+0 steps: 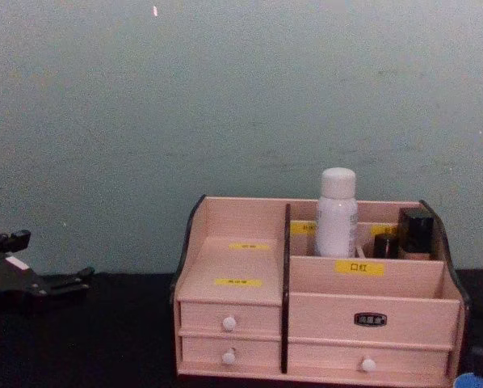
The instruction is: Pick up the facial cleanser and watermelon frost from the table and place them into the tiered storage box.
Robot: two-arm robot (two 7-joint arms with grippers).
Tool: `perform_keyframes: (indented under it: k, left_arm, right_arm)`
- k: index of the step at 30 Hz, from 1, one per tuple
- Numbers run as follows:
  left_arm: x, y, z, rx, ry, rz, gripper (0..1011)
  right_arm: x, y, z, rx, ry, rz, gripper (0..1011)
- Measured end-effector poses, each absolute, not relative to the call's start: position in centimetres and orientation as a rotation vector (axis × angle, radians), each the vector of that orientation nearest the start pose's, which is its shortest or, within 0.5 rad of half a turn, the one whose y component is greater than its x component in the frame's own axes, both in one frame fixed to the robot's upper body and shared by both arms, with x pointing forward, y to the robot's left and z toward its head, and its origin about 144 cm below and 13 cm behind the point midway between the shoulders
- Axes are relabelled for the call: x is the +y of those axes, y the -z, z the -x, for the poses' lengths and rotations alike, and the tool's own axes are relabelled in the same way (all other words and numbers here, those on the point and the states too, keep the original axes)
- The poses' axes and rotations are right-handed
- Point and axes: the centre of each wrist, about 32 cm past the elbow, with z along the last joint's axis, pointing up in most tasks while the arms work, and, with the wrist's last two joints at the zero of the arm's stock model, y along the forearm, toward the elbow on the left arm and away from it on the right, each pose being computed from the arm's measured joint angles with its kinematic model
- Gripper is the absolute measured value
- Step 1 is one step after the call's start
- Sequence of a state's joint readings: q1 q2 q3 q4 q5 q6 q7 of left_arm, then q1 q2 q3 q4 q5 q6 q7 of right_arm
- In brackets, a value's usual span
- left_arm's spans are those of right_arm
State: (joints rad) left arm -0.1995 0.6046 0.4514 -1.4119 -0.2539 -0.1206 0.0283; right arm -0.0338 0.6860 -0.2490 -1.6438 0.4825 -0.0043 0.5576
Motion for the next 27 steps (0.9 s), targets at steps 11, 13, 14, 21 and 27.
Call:
perform_keyframes:
  k: [11, 13, 14, 21, 27]
  left_arm:
    - [31.0, -114.0, -48.9, -0.285, -1.248, -0.304, 1001]
    - [31.0, -114.0, -48.9, -0.285, -1.248, -0.304, 1001]
    - [31.0, -114.0, -48.9, -0.285, -1.248, -0.304, 1001]
    - [31.0, -114.0, -48.9, -0.285, -1.248, -0.304, 1001]
    - [31.0, -114.0, -48.9, -0.285, -1.248, -0.304, 1001]
  right_arm:
    - [-33.8, -115.2, -44.1, 0.055, 0.784, 0.276, 1000]
    - [-33.7, -114.9, -44.3, 0.063, 0.793, 0.282, 1000]
    - [-33.7, -114.9, -44.3, 0.063, 0.793, 0.282, 1000]
    - [-33.7, -114.4, -44.6, 0.078, 0.808, 0.293, 1000]
    - [-33.7, -114.1, -44.8, 0.089, 0.812, 0.300, 1000]
